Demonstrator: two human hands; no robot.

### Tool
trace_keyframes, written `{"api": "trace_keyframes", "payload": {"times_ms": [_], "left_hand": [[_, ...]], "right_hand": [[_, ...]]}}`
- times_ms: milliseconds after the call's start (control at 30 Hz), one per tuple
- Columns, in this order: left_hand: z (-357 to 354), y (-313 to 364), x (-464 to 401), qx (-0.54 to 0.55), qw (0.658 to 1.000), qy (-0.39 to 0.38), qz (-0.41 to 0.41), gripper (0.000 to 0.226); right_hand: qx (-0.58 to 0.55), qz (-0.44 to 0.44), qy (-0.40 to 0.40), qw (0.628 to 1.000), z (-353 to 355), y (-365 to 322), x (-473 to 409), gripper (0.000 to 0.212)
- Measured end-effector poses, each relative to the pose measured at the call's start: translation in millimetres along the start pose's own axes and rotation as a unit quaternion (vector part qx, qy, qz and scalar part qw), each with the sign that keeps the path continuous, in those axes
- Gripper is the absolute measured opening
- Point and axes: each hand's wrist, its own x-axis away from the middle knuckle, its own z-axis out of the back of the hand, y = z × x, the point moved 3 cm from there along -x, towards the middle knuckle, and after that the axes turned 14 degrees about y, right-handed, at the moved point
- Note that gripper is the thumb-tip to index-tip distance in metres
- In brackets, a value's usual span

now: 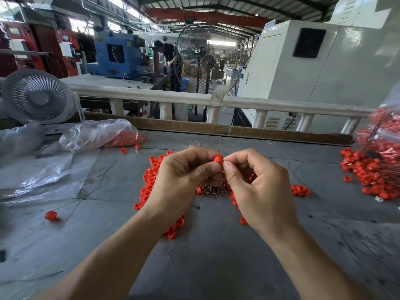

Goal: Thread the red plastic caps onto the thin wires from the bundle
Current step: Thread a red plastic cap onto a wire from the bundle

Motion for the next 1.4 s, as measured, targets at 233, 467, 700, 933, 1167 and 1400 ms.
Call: {"api": "trace_keyframes", "payload": {"times_ms": [233,467,700,933,1167,1400], "left_hand": [[-2.1,1.3,2.5,0.014,1.000,0.011,0.006,0.018],[-3.9,0.5,4.4,0.037,0.999,0.005,0.019,0.017],[-5.2,1.9,6.2,0.055,0.998,-0.013,0.014,0.019],[-9.4,11.8,10.1,0.017,0.999,-0.002,-0.051,0.016],[-12.2,19.5,13.4,-0.021,0.995,0.038,-0.089,0.013],[-10.0,21.0,14.6,-0.061,0.991,0.066,-0.103,0.017]], "right_hand": [[-0.010,0.020,0.017,1.000,0.7,-2.3,-0.2,0.008],[-0.025,0.035,0.017,0.999,2.5,-6.0,-1.1,0.007],[-0.049,0.033,0.014,0.998,3.1,-7.5,-1.3,0.009],[-0.081,0.009,-0.011,0.997,0.5,-6.3,0.9,0.008],[-0.109,-0.022,-0.030,0.993,-3.2,-6.1,3.6,0.006],[-0.118,-0.040,-0.053,0.991,-5.1,-5.5,5.3,0.005]]}}
